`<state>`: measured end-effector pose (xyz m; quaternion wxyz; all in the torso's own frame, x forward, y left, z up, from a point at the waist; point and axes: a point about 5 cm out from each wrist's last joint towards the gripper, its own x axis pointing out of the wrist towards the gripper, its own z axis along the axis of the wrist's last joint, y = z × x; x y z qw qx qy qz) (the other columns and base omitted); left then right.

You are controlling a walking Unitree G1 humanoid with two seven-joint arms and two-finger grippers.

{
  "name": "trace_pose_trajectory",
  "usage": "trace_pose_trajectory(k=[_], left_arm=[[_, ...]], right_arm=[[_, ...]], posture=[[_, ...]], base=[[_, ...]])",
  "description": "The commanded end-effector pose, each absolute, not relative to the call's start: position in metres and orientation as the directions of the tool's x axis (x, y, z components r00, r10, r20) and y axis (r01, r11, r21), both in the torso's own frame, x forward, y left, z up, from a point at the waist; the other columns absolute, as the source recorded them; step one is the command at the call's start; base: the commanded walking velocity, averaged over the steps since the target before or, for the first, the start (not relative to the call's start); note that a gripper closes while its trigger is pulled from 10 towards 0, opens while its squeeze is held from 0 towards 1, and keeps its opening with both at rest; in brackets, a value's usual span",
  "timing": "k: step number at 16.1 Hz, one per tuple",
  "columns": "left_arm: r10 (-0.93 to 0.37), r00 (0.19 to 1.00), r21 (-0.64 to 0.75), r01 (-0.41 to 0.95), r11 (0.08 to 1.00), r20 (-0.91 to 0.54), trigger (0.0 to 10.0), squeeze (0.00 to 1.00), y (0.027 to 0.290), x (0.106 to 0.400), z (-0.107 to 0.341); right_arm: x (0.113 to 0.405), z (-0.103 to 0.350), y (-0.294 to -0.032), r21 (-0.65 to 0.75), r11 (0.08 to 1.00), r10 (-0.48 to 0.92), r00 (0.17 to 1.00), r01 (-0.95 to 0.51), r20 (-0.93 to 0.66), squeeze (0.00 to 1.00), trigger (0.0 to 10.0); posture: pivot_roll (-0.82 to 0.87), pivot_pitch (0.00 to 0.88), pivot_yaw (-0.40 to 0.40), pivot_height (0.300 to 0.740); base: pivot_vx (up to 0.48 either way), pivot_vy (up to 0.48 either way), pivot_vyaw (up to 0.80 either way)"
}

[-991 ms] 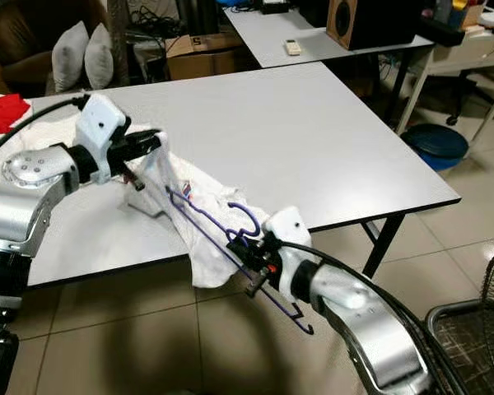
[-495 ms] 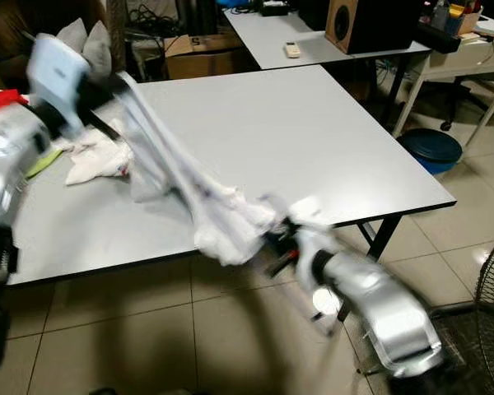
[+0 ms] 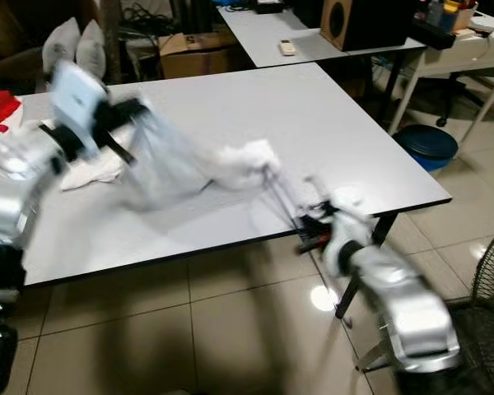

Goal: Hang hanger

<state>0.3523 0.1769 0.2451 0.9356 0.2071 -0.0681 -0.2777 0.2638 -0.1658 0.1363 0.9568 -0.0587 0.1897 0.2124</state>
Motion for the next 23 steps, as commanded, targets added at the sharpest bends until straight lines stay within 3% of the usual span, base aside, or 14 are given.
trace_pose_trajectory(k=[1, 6, 9, 17, 19, 23], left_arm=[[-0.566, 0.823, 0.44, 0.493, 0.75, 0.042, 0.0, 0.0, 0.174, 0.35, 0.255], [-0.553, 0.831, 0.472, 0.462, 0.75, 0.065, 0.0, 0.0, 0.181, 0.345, 0.261], [-0.599, 0.798, 0.501, 0.494, 0.711, 0.063, 0.0, 0.0, 0.175, 0.341, 0.263], [-0.621, 0.771, 0.497, 0.488, 0.717, 0.141, 0.0, 0.0, 0.169, 0.335, 0.274], [-0.653, 0.747, 0.488, 0.525, 0.697, 0.129, 0.0, 0.0, 0.168, 0.33, 0.273], [-0.724, 0.69, 0.505, 0.625, 0.595, -0.001, 0.0, 0.0, 0.171, 0.319, 0.258]], right_arm=[[0.261, 0.133, -0.159, -0.007, 0.892, 0.411, 0.819, -0.451, -0.401, 0.0, 10.0], [0.258, 0.13, -0.15, 0.117, 0.872, 0.485, 0.807, -0.475, -0.338, 0.0, 10.0], [0.258, 0.149, -0.143, 0.093, 0.823, 0.566, 0.795, -0.56, -0.22, 0.0, 10.0], [0.253, 0.117, -0.14, 0.182, 0.801, 0.594, 0.718, -0.571, -0.364, 0.0, 10.0], [0.259, 0.119, -0.143, 0.168, 0.825, 0.561, 0.753, -0.539, -0.344, 0.0, 10.0], [0.282, 0.126, -0.162, 0.259, 0.907, 0.4, 0.872, -0.333, -0.281, 0.0, 10.0]], posture=[[-0.14, 0.0, 0.079, 0.74], [-0.13, 0.0, 0.069, 0.74], [-0.13, 0.0, 0.069, 0.74], [-0.11, 0.0, 0.049, 0.74], [-0.11, 0.0, 0.046, 0.74], [-0.1, 0.0, 0.038, 0.74]], base=[[0.0, 0.0, 0.0], [0.0, 0.0, 0.0], [0.0, 0.0, 0.0], [0.0, 0.0, 0.0], [0.0, 0.0, 0.0], [0.0, 0.0, 0.0]])
